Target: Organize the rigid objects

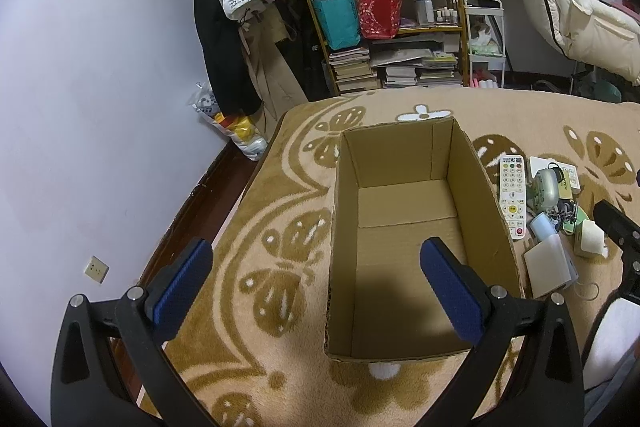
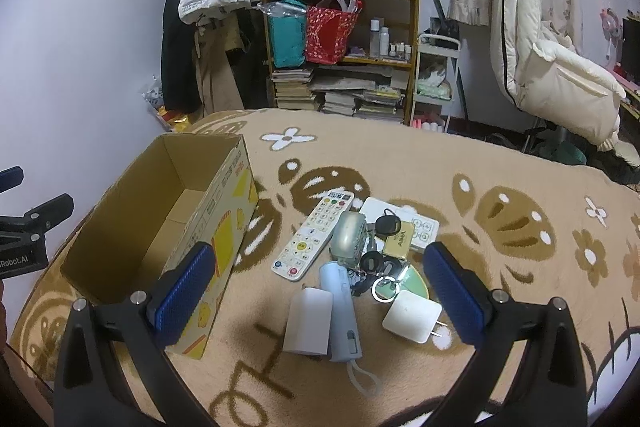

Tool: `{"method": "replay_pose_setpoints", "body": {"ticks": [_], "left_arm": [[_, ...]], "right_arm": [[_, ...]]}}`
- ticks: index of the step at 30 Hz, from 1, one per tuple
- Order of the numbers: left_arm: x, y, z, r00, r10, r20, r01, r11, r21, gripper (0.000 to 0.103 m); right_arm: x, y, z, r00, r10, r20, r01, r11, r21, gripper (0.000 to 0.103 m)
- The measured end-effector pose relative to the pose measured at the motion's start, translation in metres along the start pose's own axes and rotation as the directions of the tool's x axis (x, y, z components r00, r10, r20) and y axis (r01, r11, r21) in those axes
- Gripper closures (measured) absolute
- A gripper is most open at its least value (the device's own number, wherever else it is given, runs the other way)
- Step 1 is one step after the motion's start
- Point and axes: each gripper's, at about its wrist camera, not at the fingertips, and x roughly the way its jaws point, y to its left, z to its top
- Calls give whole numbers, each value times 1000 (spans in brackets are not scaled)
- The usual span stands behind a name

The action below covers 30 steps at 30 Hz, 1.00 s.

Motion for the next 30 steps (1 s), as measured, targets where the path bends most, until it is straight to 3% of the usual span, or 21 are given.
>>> {"method": "replay_pose_setpoints", "body": {"ticks": [30], "left_arm": [[2,-1,-2,1000,-4,-25,5,1000,11,1]], "right_arm": [[2,-1,0,1000,-12,2,12,1000,-4,0]]}}
